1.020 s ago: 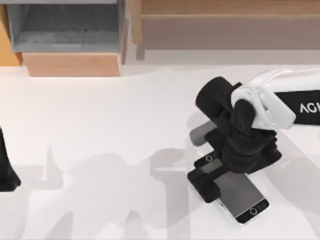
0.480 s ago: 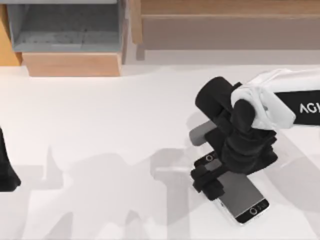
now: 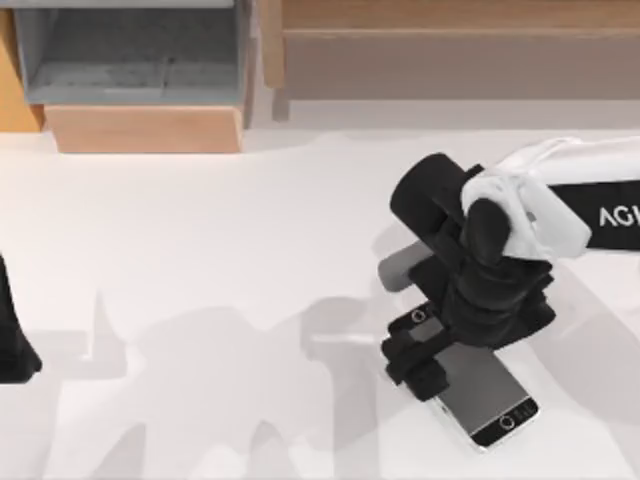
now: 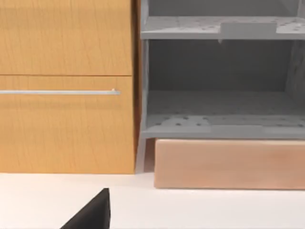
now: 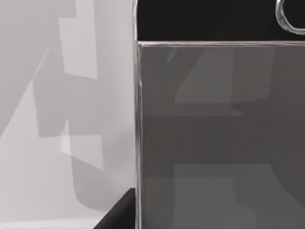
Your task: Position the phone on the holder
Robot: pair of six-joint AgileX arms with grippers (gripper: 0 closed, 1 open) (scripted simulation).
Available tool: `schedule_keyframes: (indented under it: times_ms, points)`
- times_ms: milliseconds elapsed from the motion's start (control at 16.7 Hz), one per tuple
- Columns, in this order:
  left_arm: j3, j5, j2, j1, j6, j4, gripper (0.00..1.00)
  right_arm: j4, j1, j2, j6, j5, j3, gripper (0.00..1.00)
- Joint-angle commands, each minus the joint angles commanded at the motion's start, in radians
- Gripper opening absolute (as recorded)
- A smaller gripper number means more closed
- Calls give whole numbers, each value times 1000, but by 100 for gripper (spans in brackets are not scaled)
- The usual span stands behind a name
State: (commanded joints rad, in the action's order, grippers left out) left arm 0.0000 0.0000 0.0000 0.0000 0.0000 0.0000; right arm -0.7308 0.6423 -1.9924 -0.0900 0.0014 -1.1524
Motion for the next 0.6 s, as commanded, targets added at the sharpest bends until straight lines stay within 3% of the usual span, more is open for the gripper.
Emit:
schedule_keyframes:
  times_ms: [600]
  points:
    - [0,0,0,0,0,0,100,-97,-2,77,1,2,-51,0]
